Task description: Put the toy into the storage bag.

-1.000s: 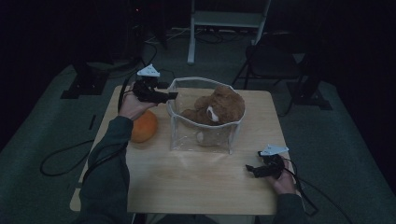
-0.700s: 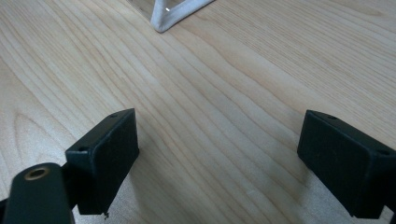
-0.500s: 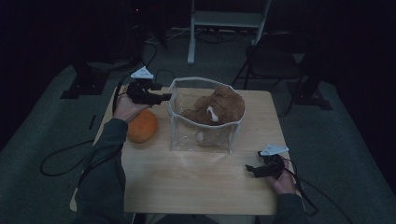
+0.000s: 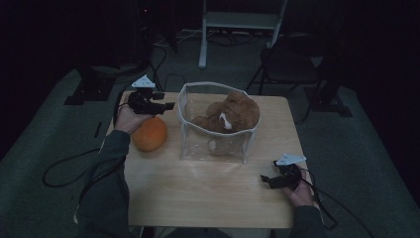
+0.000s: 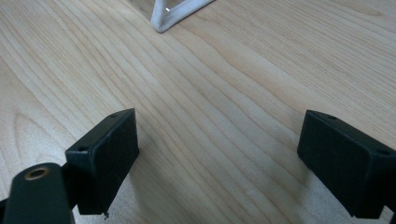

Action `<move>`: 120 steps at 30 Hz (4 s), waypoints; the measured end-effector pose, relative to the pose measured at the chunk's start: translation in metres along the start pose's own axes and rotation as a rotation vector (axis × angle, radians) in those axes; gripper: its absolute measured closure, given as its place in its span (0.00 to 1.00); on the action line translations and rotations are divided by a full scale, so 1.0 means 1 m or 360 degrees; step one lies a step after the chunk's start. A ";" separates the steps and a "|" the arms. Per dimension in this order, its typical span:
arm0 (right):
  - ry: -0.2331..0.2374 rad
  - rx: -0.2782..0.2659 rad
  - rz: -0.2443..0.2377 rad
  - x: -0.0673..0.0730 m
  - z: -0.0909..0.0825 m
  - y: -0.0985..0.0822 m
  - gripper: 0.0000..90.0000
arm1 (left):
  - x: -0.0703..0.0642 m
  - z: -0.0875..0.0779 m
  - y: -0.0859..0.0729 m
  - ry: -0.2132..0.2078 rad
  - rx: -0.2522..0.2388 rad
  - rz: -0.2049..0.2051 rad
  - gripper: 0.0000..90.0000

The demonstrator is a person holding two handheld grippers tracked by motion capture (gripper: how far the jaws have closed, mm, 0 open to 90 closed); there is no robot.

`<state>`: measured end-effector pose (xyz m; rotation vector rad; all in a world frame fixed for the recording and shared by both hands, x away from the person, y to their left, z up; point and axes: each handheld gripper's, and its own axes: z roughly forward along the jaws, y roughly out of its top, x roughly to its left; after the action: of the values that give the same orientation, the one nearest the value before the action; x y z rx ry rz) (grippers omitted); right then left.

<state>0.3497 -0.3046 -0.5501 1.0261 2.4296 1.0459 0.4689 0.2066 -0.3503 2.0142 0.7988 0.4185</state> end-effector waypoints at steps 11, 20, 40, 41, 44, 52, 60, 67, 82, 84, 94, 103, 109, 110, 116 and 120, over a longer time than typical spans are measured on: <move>0.0000 0.0000 0.0000 0.000 0.000 0.000 0.13 | 0.006 0.002 -0.014 0.0033 0.0024 -0.0036 0.36; 0.0000 0.0000 0.0001 0.000 0.000 0.000 0.13 | 0.012 0.000 -0.024 0.0081 0.0045 -0.0072 0.32; 0.0000 0.0000 0.0001 0.000 0.000 0.000 0.13 | 0.025 0.001 -0.049 0.0243 0.0110 -0.0186 0.20; 0.0000 0.0000 0.0000 0.000 0.000 0.000 0.13 | 0.027 0.002 -0.053 0.0258 0.0121 -0.0202 0.20; 0.0000 0.0000 0.0001 0.000 0.000 0.000 0.13 | 0.030 0.003 -0.057 0.0282 0.0143 -0.0218 0.20; 0.0000 0.0000 0.0001 0.000 0.000 0.000 0.13 | 0.035 0.006 -0.067 0.0293 0.0174 -0.0266 0.20; 0.0000 0.0000 0.0001 0.000 0.000 0.000 0.13 | 0.035 0.012 -0.074 0.0331 0.0211 -0.0288 0.20; 0.0000 0.0000 0.0001 0.000 0.000 0.000 0.13 | 0.036 0.016 -0.082 0.0360 0.0245 -0.0304 0.20; 0.0000 -0.0001 -0.0001 0.000 0.000 0.000 0.13 | 0.036 0.024 -0.106 0.0369 0.0270 -0.0367 0.20; 0.0000 -0.0001 -0.0001 0.000 0.000 0.000 0.13 | 0.037 0.024 -0.109 0.0367 0.0258 -0.0374 0.20; 0.0000 0.0000 -0.0001 0.000 0.000 0.000 0.13 | 0.036 0.031 -0.119 0.0472 0.0297 -0.0365 0.16; 0.0000 0.0000 -0.0001 0.000 0.000 0.000 0.13 | 0.037 0.033 -0.128 0.0449 0.0311 -0.0371 0.16; 0.0000 0.0000 -0.0001 0.000 0.000 0.000 0.13 | 0.036 0.034 -0.133 0.0432 0.0288 -0.0367 0.16; 0.0000 0.0000 -0.0001 0.000 0.000 0.000 0.13 | 0.036 0.034 -0.133 0.0432 0.0288 -0.0367 0.16; 0.0000 0.0000 -0.0001 0.000 0.000 0.000 0.13 | 0.036 0.030 -0.139 0.0446 0.0242 -0.0390 0.17; 0.0000 0.0000 -0.0001 0.000 0.000 0.000 0.13 | 0.031 0.030 -0.141 0.0485 0.0223 -0.0334 0.22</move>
<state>0.3497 -0.3047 -0.5501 1.0250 2.4295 1.0457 0.4558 0.2632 -0.4855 1.9935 1.2460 0.5688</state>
